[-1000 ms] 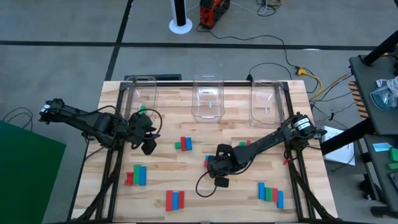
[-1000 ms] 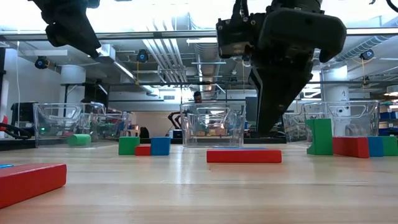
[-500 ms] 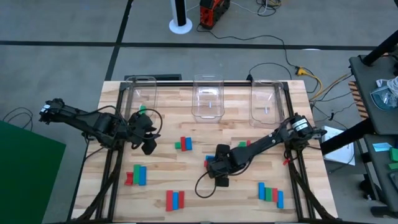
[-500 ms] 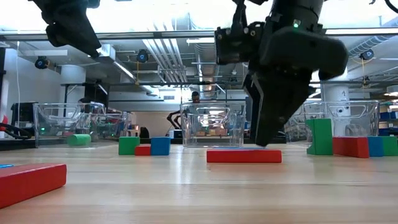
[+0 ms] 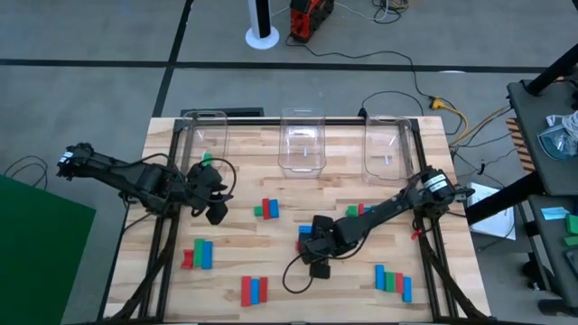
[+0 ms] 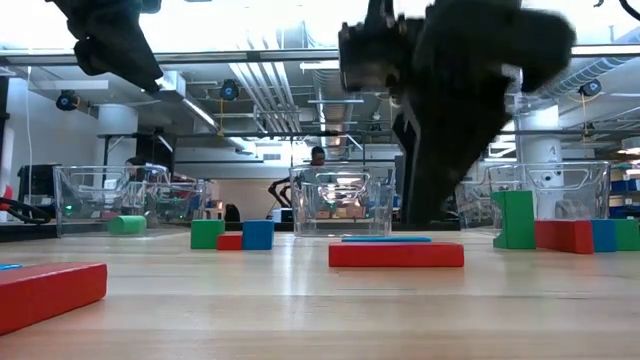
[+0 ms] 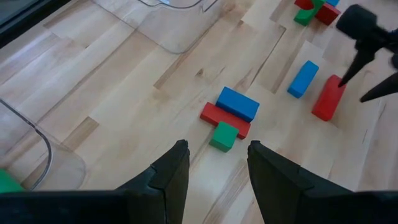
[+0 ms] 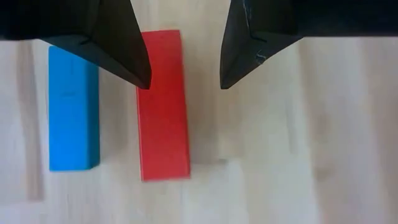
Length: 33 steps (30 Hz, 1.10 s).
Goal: Sort blocks
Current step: Put the red wooden block into the middle transparent bin
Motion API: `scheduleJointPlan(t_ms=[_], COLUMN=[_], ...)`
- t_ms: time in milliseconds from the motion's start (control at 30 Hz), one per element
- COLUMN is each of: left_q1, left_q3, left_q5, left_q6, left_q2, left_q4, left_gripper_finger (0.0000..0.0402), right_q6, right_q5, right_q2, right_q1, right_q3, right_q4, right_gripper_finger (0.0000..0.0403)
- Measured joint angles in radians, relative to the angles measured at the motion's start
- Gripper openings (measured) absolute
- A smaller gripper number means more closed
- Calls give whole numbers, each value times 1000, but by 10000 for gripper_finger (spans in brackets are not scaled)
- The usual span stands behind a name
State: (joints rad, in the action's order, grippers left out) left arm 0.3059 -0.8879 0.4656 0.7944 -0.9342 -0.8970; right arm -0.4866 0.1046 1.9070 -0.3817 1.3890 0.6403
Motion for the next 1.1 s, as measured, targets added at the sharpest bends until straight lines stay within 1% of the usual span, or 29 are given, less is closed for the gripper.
scheduleJointPlan(t_ms=[200,533,833,967,1100], left_q1=[0,0,0,0,0], left_q3=[0,0,0,0,0], left_q5=[0,11,23,23,23], left_q6=[0,-1,-6,-5,-6], left_q2=[0,0,-1,-3,-3], left_q4=[0,0,-1,-1,-1], left_gripper_finger=[142,142,142,142,142], right_q6=[34,34,42,42,43], right_q5=[27,18,-8,-9,-11], right_q2=[-3,-1,58,70,70], right_q1=[3,2,2,2,2], right_q3=[22,-34,-59,-59,-60], right_q4=[35,28,-31,-32,-30], right_gripper_finger=[194,199,198,180,135])
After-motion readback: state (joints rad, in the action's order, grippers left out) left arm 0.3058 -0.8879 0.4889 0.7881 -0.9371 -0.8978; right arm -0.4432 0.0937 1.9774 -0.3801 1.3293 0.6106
